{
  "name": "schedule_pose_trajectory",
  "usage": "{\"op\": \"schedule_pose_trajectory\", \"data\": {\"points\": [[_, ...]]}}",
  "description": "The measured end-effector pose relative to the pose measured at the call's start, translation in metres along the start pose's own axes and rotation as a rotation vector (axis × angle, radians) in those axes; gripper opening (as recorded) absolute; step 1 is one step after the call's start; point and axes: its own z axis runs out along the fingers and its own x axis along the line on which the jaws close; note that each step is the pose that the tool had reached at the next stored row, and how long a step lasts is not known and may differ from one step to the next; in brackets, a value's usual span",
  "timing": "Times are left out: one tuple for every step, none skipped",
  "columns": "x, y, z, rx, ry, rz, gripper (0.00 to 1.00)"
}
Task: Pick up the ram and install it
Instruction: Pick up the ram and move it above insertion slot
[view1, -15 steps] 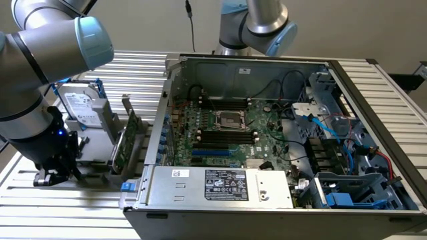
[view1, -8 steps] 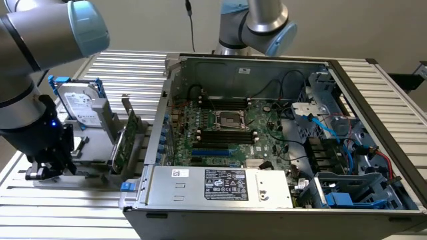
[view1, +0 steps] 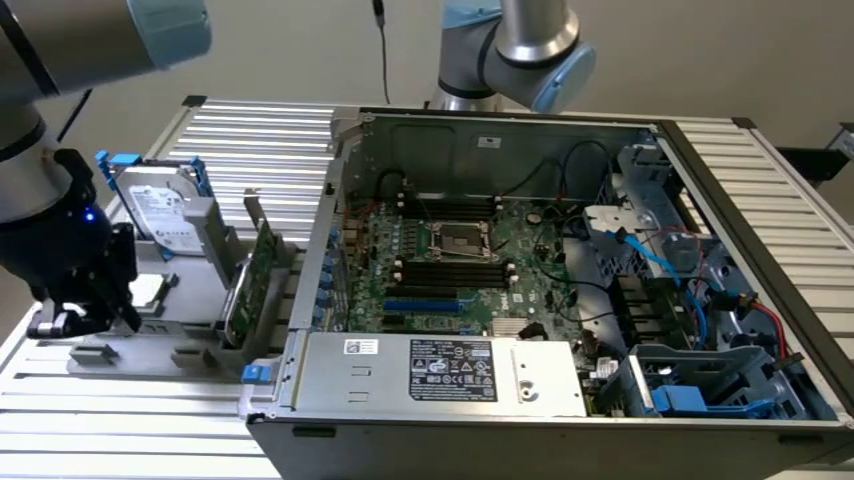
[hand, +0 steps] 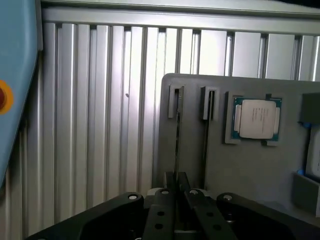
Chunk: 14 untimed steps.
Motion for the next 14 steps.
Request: {"op": "schedule_pose_trajectory", "data": {"points": [[0.0, -0.0027, -0.005, -0.0021, -0.0001, 0.0, 0.14], [0.0, -0.0055, -0.0095, -0.004, -0.0002, 0.0, 0.14], [0.0, -0.0085, -0.014, -0.0057, -0.0003, 0.0, 0.14], [0.001, -0.0118, -0.0186, -0.0075, -0.0002, 0.0, 0.14], [0.001, -0.0159, -0.0232, -0.009, -0.0003, 0.0, 0.14], [0.001, -0.0201, -0.0277, -0.0099, -0.0004, 0.0, 0.14], [0.001, -0.0245, -0.0322, -0.0108, -0.0004, 0.0, 0.14], [0.001, -0.0289, -0.0369, -0.0119, -0.0003, 0.0, 0.14], [0.001, -0.0335, -0.0415, -0.0127, -0.0004, 0.0, 0.14], [0.001, -0.0382, -0.0463, -0.0135, -0.0005, 0.0, 0.14], [0.002, -0.0426, -0.0509, -0.0144, -0.0006, 0.0, 0.14], [0.002, -0.047, -0.0554, -0.0156, -0.0006, 0.0, 0.14], [0.002, -0.0514, -0.06, -0.0169, -0.0006, 0.0, 0.14], [0.002, -0.0559, -0.0646, -0.0182, -0.0007, 0.0, 0.14]]}}
